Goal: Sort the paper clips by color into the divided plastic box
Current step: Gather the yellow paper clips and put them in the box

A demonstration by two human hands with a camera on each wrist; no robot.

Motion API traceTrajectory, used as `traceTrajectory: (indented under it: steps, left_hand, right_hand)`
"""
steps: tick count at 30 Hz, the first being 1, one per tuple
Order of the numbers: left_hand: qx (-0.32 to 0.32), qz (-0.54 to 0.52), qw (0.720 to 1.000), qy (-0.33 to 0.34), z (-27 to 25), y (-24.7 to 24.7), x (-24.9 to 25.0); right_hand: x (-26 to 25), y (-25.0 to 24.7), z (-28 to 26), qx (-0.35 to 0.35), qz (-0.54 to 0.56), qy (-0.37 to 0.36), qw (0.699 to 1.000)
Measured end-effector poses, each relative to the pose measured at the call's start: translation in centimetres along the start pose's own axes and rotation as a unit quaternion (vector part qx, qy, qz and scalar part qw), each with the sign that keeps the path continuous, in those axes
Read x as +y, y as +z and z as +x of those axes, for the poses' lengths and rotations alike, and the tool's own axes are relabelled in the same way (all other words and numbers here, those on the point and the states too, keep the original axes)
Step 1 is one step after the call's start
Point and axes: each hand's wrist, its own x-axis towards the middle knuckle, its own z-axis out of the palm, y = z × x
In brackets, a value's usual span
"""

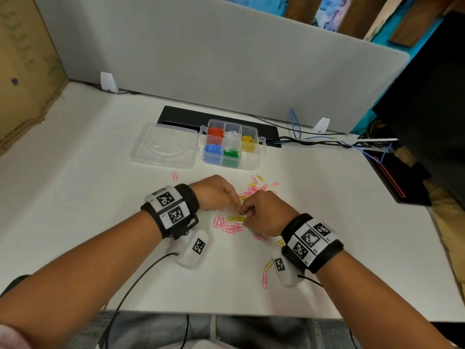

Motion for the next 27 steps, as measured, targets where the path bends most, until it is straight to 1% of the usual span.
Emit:
traceTrajectory:
  steps: [2,5,7,11,14,17,19,22,24,27]
  left_hand:
    - [-0.018,0.071,0.997,0.015,0.0,0.1,-0.4]
    - [0.003,0.16,0.987,0.018,-0.1,0.4,-0.3]
    - [0.016,0.2,0.979,0.025,0.0,0.5,-0.2]
    - [0.017,0.254,0.967,0.029,-0.2,1.0,-0.2]
    - [0.005,0.255,0.966,0.033,-0.3,1.1,-0.3]
    - [-0.014,0.241,0.97,0.033,-0.2,1.0,-0.6]
    - [-0.017,0.226,0.974,0.032,-0.1,0.9,-0.8]
    - [-0.021,0.215,0.976,0.026,0.0,0.5,-0.8]
    - [-0.015,0.211,0.977,0.029,0.0,0.2,-0.7]
    - [-0.008,0.212,0.977,0.028,0.0,-0.1,-0.5]
  right_hand:
    - [0.0,0.0,0.1,-0.001,-0.011,-0.004,1.0]
    - [0.0,0.0,0.2,-0.008,-0.02,0.002,1.0]
    - [-0.1,0.0,0.2,-0.019,-0.018,0.012,1.0]
    - [-0.3,0.2,0.5,-0.029,-0.034,0.032,0.998]
    - [0.0,0.5,0.7,-0.024,-0.046,0.052,0.997]
    - [0.3,0.3,0.6,-0.014,-0.031,0.061,0.998]
    - [0.4,-0.1,0.3,0.009,-0.005,0.063,0.998]
    - [0.2,-0.4,0.2,0.039,0.044,0.047,0.997]
    - [-0.1,-0.2,0.2,0.033,0.053,0.035,0.997]
    - [-0.4,0.4,0.5,0.02,0.03,0.027,0.999]
